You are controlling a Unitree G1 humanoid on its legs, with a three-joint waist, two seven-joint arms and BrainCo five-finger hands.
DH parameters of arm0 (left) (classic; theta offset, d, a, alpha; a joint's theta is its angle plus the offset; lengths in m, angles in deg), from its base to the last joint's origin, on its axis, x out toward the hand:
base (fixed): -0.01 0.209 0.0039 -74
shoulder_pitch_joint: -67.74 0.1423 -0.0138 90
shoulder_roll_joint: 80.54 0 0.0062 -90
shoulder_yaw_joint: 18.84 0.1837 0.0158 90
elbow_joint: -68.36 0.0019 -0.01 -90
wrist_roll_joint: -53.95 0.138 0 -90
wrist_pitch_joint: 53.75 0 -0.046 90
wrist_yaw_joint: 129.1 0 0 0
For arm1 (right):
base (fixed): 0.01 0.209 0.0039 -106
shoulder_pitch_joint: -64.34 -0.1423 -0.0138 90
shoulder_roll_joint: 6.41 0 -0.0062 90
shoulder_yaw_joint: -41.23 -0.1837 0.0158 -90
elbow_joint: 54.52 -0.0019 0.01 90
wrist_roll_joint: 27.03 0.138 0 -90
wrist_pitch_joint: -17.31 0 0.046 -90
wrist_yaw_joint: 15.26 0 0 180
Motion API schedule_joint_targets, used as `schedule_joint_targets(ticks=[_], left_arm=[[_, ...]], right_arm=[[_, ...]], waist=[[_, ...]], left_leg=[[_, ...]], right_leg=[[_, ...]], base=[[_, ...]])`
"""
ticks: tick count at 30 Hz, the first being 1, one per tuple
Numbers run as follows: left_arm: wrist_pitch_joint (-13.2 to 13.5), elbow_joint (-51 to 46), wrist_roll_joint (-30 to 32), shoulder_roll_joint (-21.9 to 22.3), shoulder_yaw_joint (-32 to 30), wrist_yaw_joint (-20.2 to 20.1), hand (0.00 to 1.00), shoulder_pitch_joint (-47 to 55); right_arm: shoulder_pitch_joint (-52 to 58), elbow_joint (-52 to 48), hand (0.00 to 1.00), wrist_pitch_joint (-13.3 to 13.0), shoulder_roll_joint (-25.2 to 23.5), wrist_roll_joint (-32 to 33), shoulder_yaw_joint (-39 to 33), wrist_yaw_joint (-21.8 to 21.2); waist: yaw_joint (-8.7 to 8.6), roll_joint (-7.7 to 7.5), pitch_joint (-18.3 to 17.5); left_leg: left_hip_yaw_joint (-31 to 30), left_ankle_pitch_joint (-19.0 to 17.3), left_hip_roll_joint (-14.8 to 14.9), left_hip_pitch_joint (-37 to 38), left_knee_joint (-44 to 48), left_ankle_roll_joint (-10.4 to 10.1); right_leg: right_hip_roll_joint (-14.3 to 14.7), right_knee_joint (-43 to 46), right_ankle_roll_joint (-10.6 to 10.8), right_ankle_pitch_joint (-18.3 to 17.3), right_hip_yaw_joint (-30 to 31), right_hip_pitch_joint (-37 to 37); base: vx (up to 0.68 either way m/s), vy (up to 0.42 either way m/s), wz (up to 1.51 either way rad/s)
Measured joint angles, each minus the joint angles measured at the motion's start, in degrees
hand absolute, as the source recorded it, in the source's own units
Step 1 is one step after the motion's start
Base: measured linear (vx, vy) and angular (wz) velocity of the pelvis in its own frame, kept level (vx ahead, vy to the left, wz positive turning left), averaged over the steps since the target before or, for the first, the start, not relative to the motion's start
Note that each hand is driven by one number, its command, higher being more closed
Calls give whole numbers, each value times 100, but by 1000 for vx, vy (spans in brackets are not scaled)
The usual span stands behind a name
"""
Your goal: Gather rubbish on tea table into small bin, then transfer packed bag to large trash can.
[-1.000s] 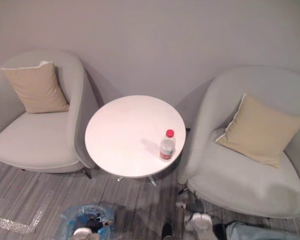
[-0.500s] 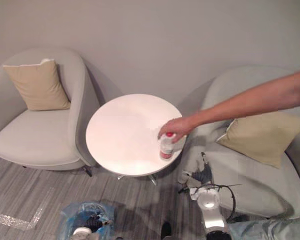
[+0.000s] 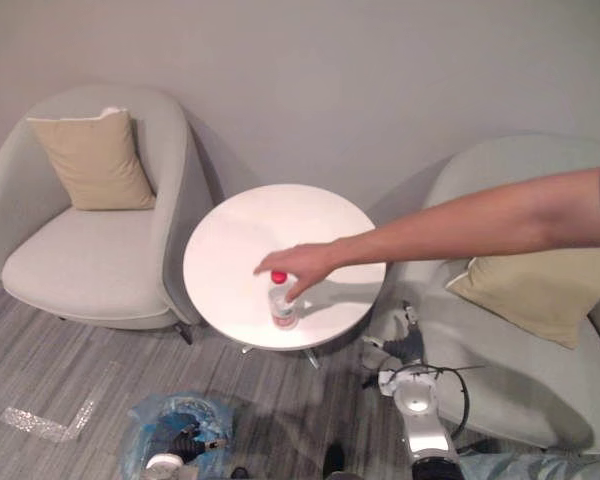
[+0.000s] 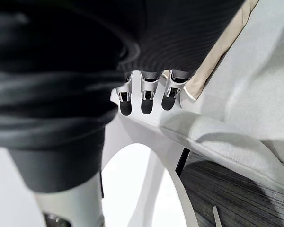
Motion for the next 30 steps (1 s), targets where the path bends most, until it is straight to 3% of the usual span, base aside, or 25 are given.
schedule_joint_targets(ticks=[10, 19, 30], left_arm=[[6, -44, 4, -55, 163, -70, 0, 2], [63, -146, 2, -118, 390, -74, 0, 2], [135, -325, -6, -109, 450, -39, 0, -60]], right_arm=[[-9, 0, 0, -6, 95, -5, 52, -206], [-428, 45, 0, -107, 386, -4, 752, -365], [-1097, 389, 0, -110, 439, -10, 1351, -330]], waist=[[-5, -15, 10], [13, -24, 61], [182, 47, 285]], left_leg=[[-63, 41, -17, -2, -96, 5], [-327, 99, -138, -195, -74, 45], [-817, 251, -177, -574, -77, -9]], right_leg=[[-29, 1, 29, -27, -76, -8], [-150, 2, 69, -62, -348, -31], [-237, 307, 57, -265, -818, -269]], base=[[2, 6, 4], [-2, 15, 17], [-11, -9, 23]])
